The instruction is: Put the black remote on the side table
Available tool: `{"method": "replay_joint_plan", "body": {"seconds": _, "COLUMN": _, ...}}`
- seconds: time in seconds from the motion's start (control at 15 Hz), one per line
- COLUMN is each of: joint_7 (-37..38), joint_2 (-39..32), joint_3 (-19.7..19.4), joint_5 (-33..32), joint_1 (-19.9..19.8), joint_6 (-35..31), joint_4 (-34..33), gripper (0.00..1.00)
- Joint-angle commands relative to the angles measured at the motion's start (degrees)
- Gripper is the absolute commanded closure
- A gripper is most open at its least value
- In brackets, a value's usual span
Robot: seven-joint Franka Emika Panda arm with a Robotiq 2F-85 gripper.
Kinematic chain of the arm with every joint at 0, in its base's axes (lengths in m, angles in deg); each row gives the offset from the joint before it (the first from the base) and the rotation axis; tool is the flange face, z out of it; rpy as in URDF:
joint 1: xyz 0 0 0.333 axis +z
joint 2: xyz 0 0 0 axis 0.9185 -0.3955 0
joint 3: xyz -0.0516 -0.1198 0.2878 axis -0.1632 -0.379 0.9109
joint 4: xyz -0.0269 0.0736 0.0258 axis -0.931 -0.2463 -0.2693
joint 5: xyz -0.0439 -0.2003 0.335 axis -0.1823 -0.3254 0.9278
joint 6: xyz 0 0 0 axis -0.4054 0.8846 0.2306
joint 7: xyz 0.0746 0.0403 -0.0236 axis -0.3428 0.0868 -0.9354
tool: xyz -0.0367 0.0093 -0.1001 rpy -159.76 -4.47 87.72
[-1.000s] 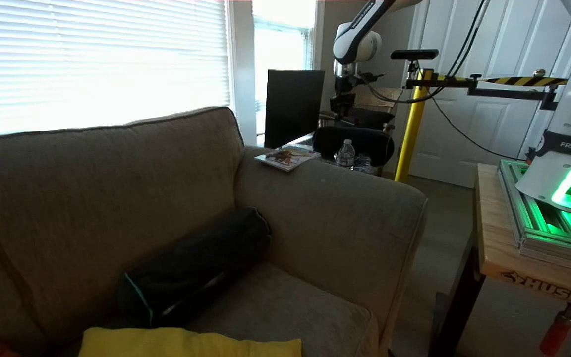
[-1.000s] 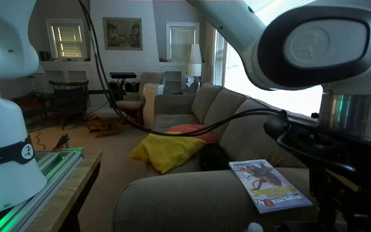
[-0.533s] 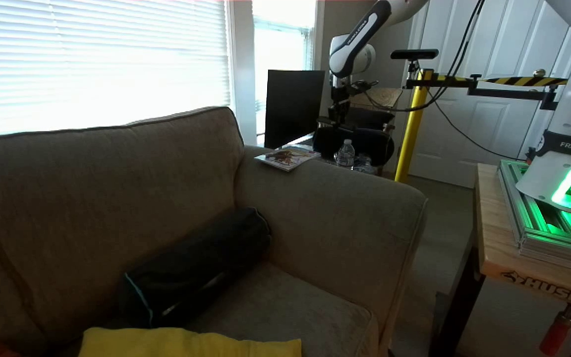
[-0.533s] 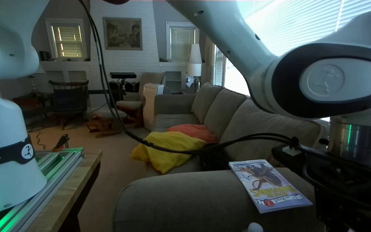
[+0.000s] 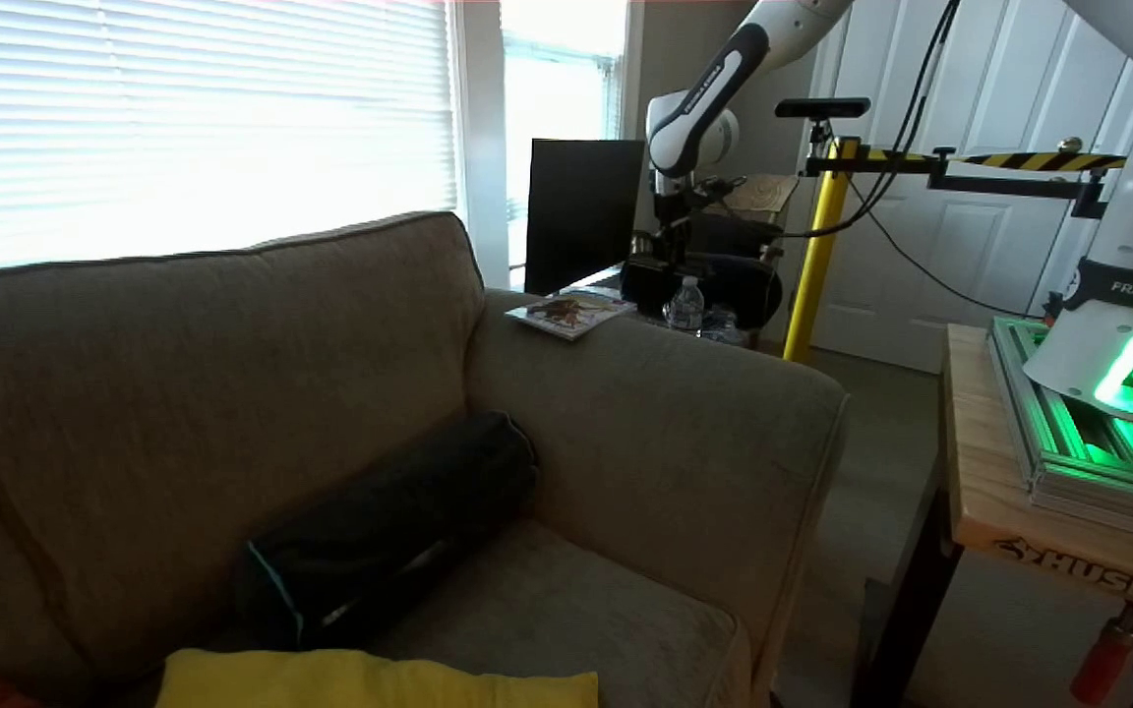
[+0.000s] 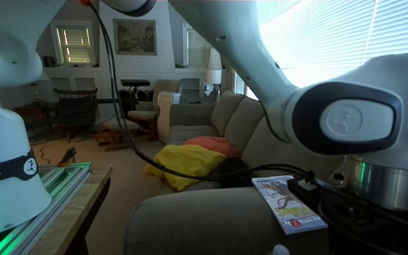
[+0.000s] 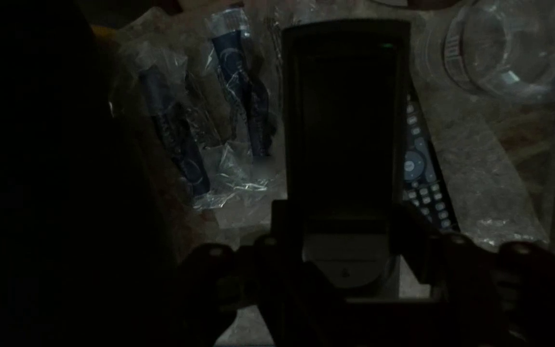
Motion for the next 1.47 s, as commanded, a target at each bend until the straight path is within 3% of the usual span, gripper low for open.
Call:
{"method": "replay_joint_plan", "body": {"seconds": 0.0, "joint_7": 0.8, "joint_2": -7.1, "joint_3": -0.7, "joint_5": -4.3, "joint_1": 1.2, "joint_6": 0.4, "joint_4": -5.8, "gripper": 0.68}}
{"method": "replay_joint_plan", "body": {"seconds": 0.8, "joint_7": -5.2, "joint_2": -25.6, "joint_3": -0.9, "joint_5": -9.6, "joint_1": 0.8, "joint_6": 3.4, "joint_4": -27.3, "gripper": 0.68}}
{"method": "replay_joint_plan", "body": {"seconds": 1.4, "joint_7": -7.8, "joint_2": -31.5, "joint_3": -0.3, "joint_5": -8.7, "joint_1": -0.2, "joint_6": 9.3, "joint_4": -35.1, "gripper": 0.68}}
